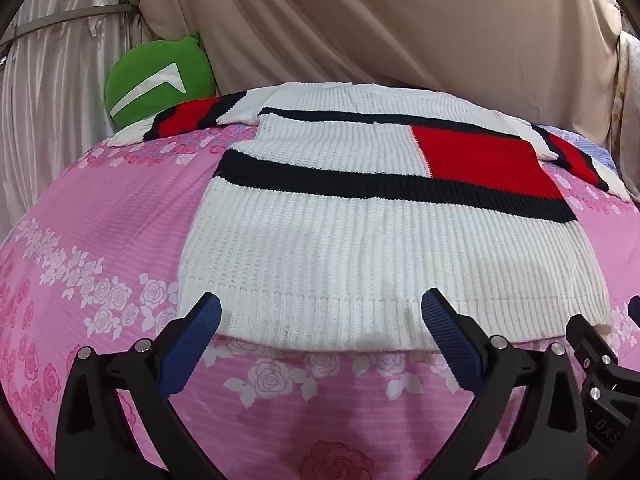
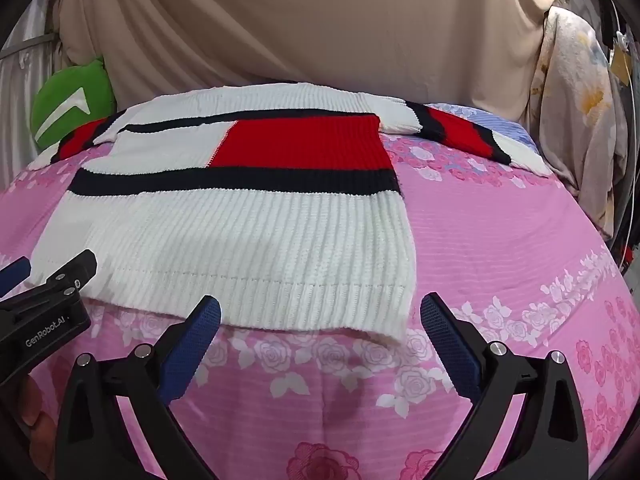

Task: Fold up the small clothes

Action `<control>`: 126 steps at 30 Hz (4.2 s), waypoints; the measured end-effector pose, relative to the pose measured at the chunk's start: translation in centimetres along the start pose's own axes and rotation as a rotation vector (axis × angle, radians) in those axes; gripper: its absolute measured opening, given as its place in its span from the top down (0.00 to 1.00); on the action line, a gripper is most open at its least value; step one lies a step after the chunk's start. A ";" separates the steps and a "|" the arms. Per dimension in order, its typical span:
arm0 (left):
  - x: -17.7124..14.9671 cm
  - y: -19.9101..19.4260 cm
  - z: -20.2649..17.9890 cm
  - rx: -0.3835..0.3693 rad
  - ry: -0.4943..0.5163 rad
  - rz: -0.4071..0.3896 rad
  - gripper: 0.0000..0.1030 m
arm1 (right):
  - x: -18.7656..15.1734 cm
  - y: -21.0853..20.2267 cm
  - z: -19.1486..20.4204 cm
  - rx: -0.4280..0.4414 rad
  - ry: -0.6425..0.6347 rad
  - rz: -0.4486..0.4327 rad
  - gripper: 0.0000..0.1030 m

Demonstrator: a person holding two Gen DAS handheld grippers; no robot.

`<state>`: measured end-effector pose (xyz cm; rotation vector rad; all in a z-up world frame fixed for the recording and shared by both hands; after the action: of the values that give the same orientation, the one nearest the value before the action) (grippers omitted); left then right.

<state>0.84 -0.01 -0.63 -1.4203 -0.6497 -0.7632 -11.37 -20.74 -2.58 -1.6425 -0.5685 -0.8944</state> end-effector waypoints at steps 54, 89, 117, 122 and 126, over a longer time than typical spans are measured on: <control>-0.1 -0.4 -0.9 0.023 0.027 -0.007 0.06 | 0.1 0.0 2.0 0.032 -0.015 0.023 0.05; -0.1 -0.4 -0.8 0.029 0.034 -0.003 0.06 | 0.1 0.0 2.1 0.032 -0.014 0.026 0.05; -0.1 -1.0 0.1 -0.031 -0.002 -0.024 0.05 | 0.5 -1.6 -0.4 0.130 0.085 -0.071 0.05; 0.0 -1.0 1.0 -0.081 -0.043 -0.014 0.05 | 4.3 -0.9 -6.0 0.134 0.118 -0.146 0.05; 0.6 -0.8 1.6 -0.115 -0.033 0.024 0.05 | 9.5 2.5 -14.8 0.117 0.207 -0.144 0.05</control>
<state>0.69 1.54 0.40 -1.5455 -0.6208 -0.7697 -7.63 -36.46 4.81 -1.3972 -0.5886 -1.1019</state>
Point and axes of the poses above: each gripper's, at about its wrist camera, not at the fingertips, and y roughly the way its jaws point, z to its left, x to its top, the point moved 1 cm from there along y, roughly the way its jaws point, and after that the axes turned 2 degrees about y, right-handed, at the moved point
